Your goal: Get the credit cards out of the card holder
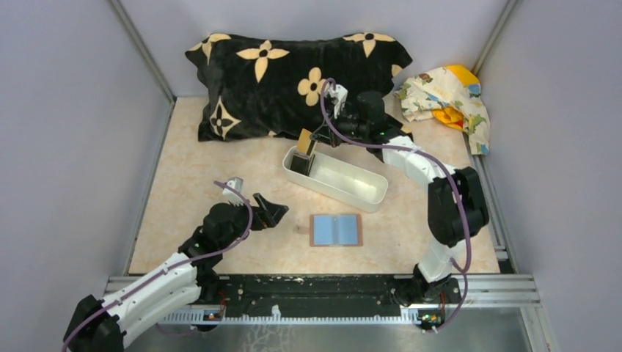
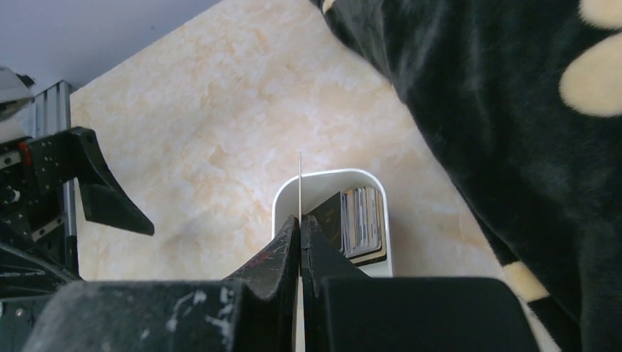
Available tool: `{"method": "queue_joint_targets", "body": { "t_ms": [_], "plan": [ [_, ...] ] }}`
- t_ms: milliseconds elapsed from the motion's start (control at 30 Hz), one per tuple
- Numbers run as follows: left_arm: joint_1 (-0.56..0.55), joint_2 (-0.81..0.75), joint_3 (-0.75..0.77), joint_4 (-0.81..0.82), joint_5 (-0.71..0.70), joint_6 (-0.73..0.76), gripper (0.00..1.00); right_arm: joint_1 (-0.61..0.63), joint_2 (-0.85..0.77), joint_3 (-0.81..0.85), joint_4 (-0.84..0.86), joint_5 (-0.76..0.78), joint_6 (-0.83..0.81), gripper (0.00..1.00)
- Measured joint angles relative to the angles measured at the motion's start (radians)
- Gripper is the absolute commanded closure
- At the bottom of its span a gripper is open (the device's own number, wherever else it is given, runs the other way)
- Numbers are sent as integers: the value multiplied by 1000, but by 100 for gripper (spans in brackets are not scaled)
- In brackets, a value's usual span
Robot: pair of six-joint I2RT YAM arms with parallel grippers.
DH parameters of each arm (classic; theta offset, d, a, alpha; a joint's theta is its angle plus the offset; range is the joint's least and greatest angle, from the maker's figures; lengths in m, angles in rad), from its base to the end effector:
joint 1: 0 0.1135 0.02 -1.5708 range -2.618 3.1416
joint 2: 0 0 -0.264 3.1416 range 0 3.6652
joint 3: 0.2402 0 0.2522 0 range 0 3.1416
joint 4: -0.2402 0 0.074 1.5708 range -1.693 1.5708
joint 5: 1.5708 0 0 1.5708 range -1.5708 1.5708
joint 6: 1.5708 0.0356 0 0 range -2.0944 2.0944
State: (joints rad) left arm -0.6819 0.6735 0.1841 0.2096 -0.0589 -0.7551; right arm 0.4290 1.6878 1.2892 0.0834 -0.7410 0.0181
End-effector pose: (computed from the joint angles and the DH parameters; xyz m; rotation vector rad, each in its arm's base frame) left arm 0.1281 -0.1013 0.1857 -0.1151 1.9553 -0.9274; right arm 0.3494 0.1862 0.3048 -0.8878 1.7043 0.9982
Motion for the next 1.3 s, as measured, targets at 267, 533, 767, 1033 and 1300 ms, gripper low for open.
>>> {"method": "queue_joint_targets", "body": {
  "t_ms": [267,533,767,1033,1300],
  "plan": [
    [0,-25,0,-44,-19,29,0,13,112,17,-35,-39,-17,100],
    [0,-20,0,-53,-19,28,0,92,165,48,-60,-4,-53,100],
    [0,-47,0,-80,-20,35,0,146,218,67,-54,68,-79,100],
    [0,-55,0,-89,-27,42,0,149,246,87,-46,106,-80,100],
    [0,-55,0,-89,-27,42,0,153,291,88,-48,130,-87,100]
  ]
}}
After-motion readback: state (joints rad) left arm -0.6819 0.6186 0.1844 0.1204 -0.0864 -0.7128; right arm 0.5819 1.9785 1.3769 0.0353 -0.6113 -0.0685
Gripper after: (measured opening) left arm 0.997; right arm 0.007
